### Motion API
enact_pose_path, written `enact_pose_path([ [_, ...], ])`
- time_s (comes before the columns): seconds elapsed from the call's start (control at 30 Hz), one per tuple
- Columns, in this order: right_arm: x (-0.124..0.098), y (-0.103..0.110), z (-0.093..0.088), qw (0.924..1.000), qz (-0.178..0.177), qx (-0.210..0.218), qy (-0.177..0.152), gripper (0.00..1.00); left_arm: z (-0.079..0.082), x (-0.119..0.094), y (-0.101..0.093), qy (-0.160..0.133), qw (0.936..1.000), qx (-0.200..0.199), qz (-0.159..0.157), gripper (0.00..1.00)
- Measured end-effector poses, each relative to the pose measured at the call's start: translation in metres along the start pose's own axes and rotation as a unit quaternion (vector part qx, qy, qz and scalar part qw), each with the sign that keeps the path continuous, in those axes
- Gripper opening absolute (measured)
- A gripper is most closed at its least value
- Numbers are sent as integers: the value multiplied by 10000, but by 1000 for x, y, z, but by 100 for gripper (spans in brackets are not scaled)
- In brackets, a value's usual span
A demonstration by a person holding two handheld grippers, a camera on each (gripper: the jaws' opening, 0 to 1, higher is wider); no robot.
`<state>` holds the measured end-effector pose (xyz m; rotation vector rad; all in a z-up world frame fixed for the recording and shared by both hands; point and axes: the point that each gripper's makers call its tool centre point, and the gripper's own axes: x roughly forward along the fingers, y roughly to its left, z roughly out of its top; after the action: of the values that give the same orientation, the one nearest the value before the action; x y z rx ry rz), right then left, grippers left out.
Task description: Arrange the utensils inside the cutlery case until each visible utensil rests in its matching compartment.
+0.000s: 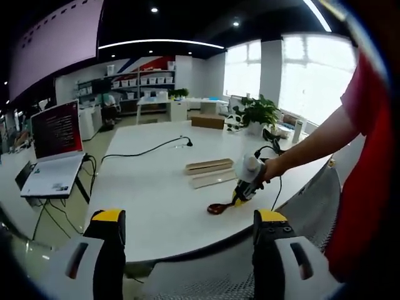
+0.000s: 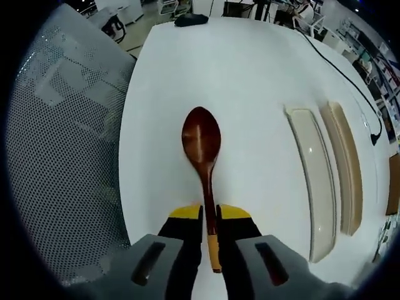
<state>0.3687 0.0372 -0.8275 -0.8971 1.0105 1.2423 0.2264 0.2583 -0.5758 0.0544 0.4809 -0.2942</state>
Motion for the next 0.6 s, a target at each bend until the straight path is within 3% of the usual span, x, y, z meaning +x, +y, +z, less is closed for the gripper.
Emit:
enact_pose_path([
  [0.4, 1, 0, 0, 9994, -78, -330, 53, 2, 4, 1, -1, -36, 10000, 2, -13, 86],
  [0.53, -2, 0, 1, 9995, -99, -310, -20, 2, 4, 0, 0, -40, 10000, -11, 5, 86],
  [0.6, -5, 3, 4, 9998, 6, -32, -176, 2, 3, 0, 0, -40, 10000, -20, 5, 86],
])
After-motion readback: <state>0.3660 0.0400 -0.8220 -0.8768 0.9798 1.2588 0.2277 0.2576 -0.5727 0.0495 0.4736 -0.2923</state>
